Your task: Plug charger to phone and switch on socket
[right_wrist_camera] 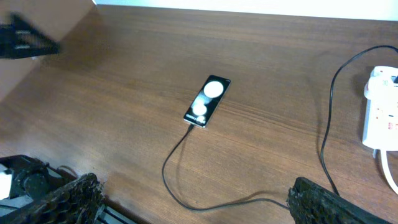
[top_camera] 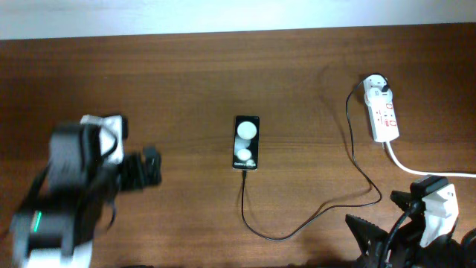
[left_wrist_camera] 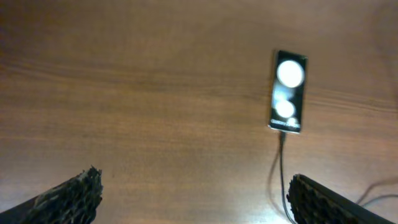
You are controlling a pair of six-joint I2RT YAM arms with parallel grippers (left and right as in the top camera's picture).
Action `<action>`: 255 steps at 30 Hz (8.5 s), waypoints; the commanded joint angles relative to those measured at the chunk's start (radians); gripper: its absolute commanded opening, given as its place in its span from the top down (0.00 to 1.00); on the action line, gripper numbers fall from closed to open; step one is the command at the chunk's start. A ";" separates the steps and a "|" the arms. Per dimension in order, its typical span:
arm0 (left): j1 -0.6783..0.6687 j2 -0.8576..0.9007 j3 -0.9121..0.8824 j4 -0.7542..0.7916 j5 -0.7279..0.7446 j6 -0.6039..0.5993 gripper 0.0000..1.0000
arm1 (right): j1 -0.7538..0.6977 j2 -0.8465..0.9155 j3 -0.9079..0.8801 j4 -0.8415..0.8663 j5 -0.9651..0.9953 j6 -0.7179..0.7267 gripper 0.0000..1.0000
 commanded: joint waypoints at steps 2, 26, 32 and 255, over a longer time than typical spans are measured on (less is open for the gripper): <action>0.002 -0.310 0.004 -0.051 -0.004 0.016 0.01 | -0.005 0.002 -0.003 0.003 0.009 0.008 0.01; 0.002 -0.997 0.001 -0.433 -0.004 0.016 0.01 | -0.005 0.180 -0.201 0.208 0.304 0.173 0.12; -0.001 -1.006 0.011 -0.433 -0.004 0.016 0.01 | -0.110 0.431 -0.167 0.195 0.244 0.270 0.72; 0.002 -0.999 -1.304 1.179 -0.194 0.016 0.01 | -0.822 0.000 0.381 0.070 -0.478 -0.232 0.01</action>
